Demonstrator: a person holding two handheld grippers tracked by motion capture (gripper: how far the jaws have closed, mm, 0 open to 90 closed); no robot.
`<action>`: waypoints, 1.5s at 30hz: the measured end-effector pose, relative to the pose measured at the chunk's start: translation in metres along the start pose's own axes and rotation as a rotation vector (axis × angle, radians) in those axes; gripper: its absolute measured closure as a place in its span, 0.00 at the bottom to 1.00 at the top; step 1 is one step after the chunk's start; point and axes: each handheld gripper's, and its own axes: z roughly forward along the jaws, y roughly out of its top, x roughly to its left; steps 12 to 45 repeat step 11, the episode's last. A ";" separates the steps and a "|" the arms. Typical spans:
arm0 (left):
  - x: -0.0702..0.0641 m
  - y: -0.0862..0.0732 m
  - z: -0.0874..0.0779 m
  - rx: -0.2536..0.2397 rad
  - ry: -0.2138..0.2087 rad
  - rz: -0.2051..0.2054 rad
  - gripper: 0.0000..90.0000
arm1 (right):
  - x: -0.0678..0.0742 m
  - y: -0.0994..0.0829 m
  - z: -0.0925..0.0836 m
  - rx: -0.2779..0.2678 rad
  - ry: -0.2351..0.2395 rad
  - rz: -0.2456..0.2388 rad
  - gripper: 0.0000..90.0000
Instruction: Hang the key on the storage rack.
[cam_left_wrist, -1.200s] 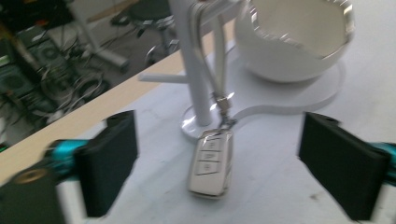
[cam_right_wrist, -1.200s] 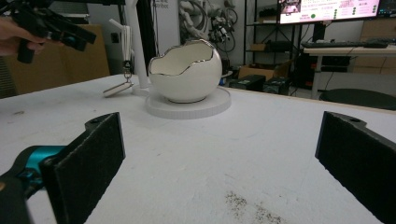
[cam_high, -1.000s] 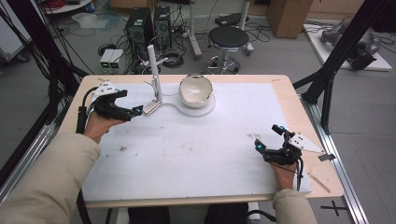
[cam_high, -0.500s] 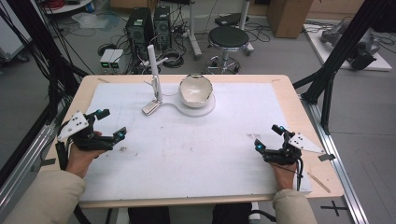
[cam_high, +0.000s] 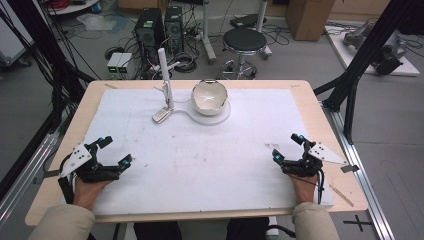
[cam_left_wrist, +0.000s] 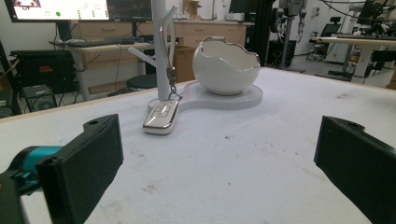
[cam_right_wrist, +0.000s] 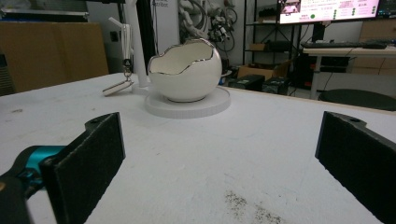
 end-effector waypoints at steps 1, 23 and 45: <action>0.000 -0.003 0.000 -0.002 0.003 -0.003 0.02 | 0.000 0.000 0.000 0.000 0.001 0.001 0.00; -0.004 -0.008 -0.006 -0.057 0.043 0.017 0.02 | 0.001 0.000 0.000 0.001 -0.002 -0.001 0.01; -0.004 -0.008 -0.006 -0.057 0.043 0.017 0.02 | 0.001 0.000 0.000 0.001 -0.002 -0.001 0.01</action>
